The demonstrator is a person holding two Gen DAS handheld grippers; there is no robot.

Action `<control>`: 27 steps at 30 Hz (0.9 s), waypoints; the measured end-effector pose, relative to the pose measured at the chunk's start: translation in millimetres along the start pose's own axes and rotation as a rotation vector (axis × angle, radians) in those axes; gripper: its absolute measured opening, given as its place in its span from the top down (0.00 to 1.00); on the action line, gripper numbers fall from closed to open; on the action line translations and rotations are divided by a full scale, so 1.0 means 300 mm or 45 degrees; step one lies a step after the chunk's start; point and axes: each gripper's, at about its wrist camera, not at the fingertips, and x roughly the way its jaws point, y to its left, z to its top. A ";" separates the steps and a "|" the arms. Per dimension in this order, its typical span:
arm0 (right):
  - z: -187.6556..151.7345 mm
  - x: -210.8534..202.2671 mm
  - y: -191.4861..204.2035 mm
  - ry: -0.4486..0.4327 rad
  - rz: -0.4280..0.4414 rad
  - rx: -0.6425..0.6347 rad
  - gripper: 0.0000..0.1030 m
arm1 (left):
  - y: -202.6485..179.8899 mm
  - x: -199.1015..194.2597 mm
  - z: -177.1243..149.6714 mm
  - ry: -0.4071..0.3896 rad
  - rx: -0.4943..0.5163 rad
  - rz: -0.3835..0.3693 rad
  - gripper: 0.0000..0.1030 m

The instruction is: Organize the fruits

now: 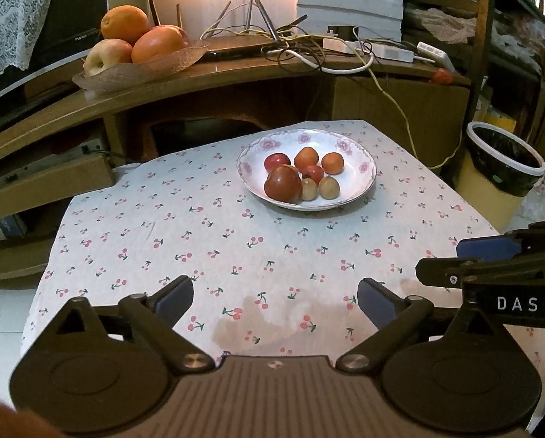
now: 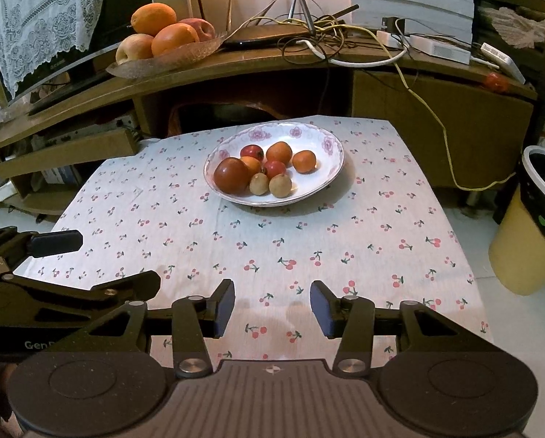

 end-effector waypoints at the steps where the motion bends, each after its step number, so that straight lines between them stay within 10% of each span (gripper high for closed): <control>1: -0.001 -0.001 0.001 -0.001 -0.001 0.002 0.54 | -0.001 -0.003 -0.002 0.000 0.001 0.000 0.00; 27: -0.072 -0.067 0.042 0.020 -0.006 0.006 0.50 | 0.003 -0.068 -0.058 -0.005 0.015 0.082 0.00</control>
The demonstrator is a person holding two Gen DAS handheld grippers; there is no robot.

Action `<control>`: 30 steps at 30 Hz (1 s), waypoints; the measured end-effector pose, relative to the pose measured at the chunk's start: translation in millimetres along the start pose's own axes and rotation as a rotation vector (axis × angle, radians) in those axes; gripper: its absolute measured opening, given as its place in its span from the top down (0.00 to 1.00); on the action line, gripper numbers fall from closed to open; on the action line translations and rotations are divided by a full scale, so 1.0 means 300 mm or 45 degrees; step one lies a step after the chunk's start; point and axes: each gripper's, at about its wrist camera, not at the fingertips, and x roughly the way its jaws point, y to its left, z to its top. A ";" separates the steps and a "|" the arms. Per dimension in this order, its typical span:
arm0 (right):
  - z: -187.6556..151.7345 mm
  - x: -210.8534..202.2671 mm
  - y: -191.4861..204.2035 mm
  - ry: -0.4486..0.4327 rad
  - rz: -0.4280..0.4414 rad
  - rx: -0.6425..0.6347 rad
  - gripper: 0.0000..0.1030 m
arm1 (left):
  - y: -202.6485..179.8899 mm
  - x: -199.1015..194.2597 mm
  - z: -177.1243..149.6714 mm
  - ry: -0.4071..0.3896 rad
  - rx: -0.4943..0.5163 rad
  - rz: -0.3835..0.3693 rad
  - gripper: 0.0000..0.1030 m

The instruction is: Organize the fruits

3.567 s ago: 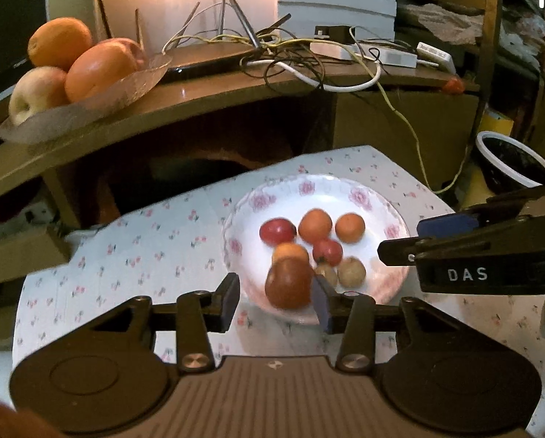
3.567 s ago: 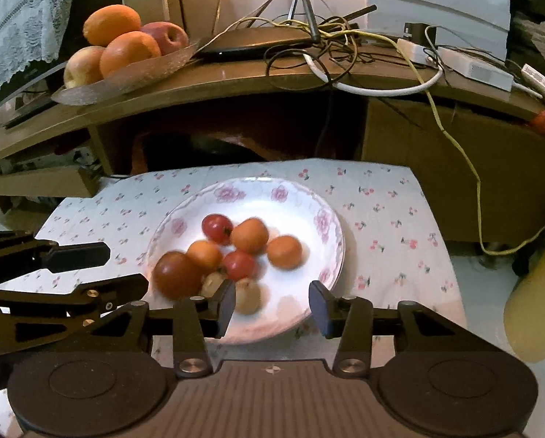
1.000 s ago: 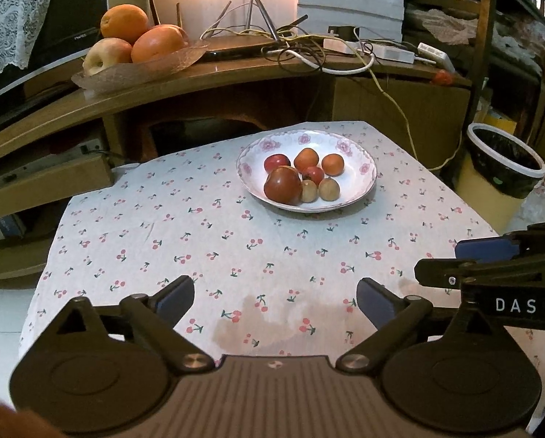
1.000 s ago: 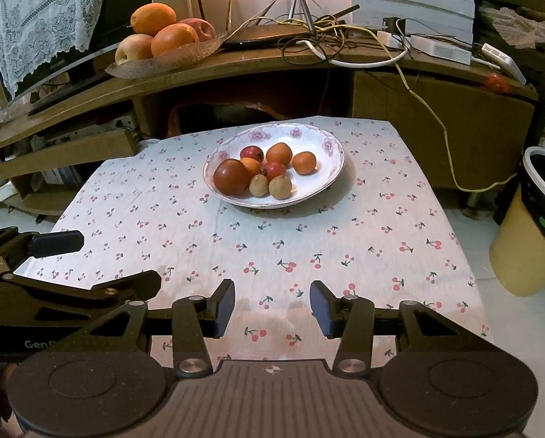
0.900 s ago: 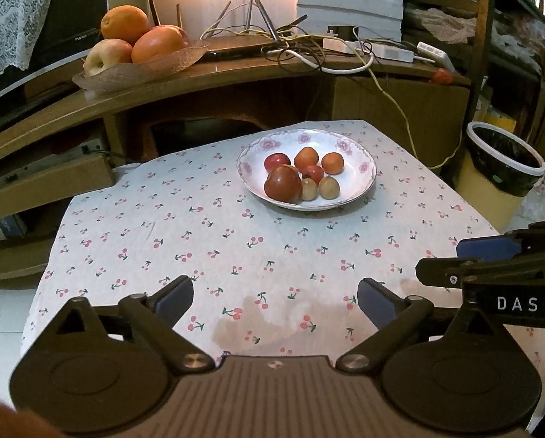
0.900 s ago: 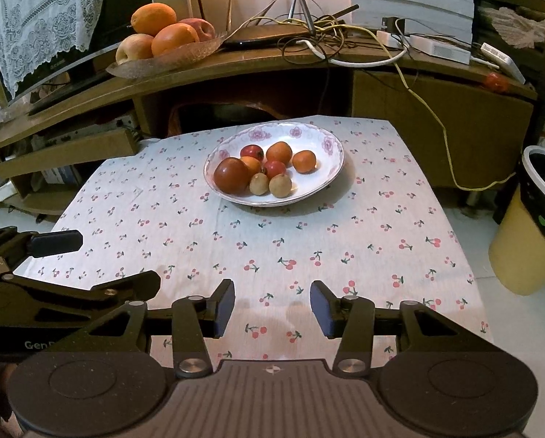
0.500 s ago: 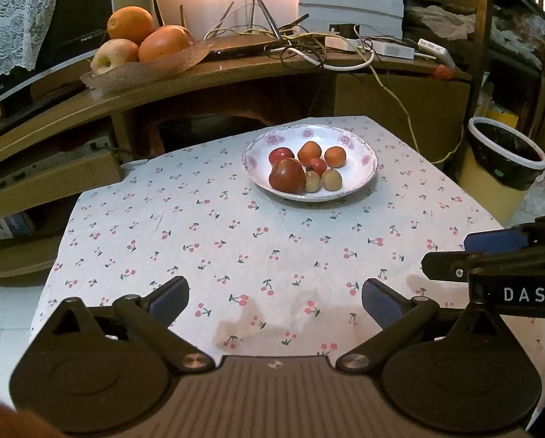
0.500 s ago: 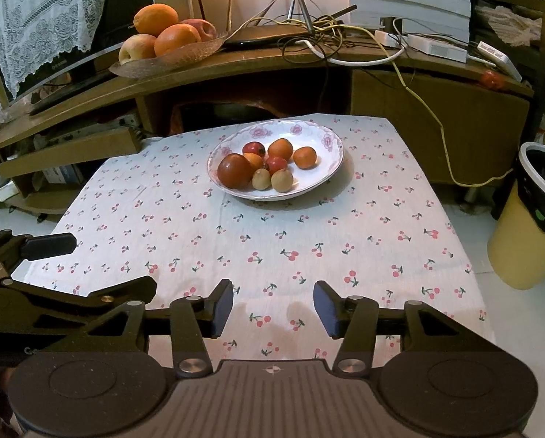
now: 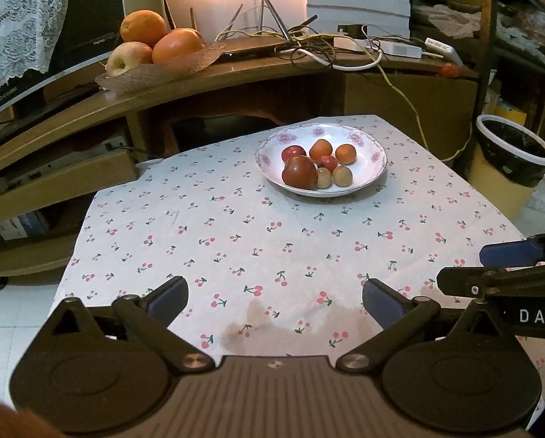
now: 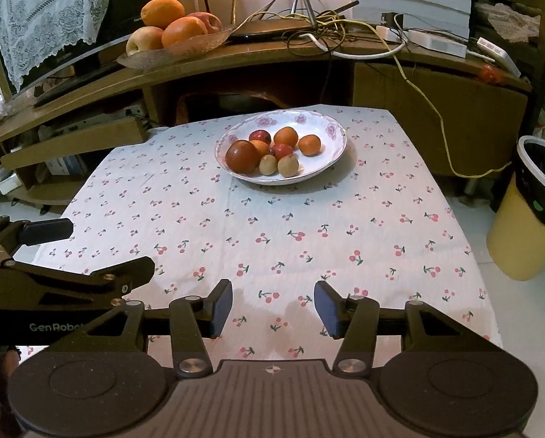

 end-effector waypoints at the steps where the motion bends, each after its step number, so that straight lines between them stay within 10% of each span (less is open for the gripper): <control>1: -0.003 -0.005 0.003 -0.001 0.003 -0.001 0.50 | 0.001 -0.003 -0.003 0.000 0.000 0.003 0.00; 30: -0.046 -0.048 0.047 -0.009 0.041 -0.013 0.50 | -0.007 -0.057 -0.041 0.003 0.018 0.072 0.00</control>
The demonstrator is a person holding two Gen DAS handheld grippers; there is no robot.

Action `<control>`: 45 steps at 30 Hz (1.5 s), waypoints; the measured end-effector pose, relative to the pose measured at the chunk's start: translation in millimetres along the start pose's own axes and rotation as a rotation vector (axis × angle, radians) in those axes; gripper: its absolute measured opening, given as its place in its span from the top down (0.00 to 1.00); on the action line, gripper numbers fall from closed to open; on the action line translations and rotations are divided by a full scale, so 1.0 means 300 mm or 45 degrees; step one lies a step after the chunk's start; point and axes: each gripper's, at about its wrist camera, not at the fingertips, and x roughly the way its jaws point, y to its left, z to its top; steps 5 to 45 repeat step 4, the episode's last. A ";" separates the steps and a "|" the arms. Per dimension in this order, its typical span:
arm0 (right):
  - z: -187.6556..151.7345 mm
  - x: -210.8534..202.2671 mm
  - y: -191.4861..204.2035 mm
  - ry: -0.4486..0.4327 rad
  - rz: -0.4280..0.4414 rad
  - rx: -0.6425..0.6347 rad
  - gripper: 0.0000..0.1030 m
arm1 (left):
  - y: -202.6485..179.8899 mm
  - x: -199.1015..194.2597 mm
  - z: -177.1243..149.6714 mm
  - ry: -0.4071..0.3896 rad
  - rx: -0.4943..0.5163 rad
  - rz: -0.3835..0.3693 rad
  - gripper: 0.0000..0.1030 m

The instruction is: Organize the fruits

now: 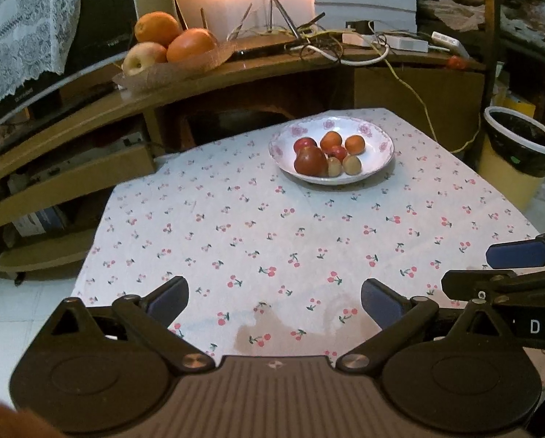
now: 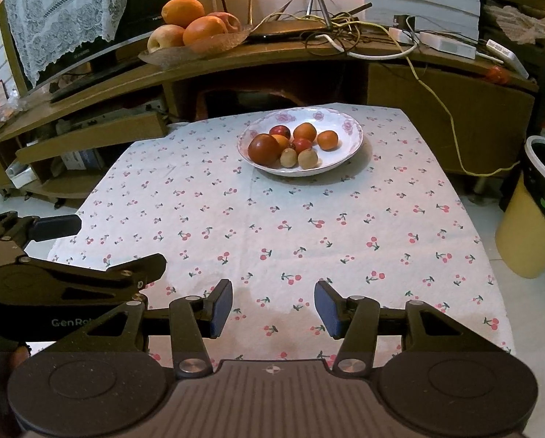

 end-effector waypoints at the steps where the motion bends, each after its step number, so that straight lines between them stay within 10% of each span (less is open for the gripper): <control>1: 0.000 0.001 0.000 -0.002 -0.001 0.001 0.49 | 0.000 -0.001 0.001 -0.006 0.002 0.004 0.00; 45: -0.002 0.007 -0.001 0.002 -0.006 0.004 0.49 | 0.001 -0.001 0.000 -0.014 0.002 0.022 0.00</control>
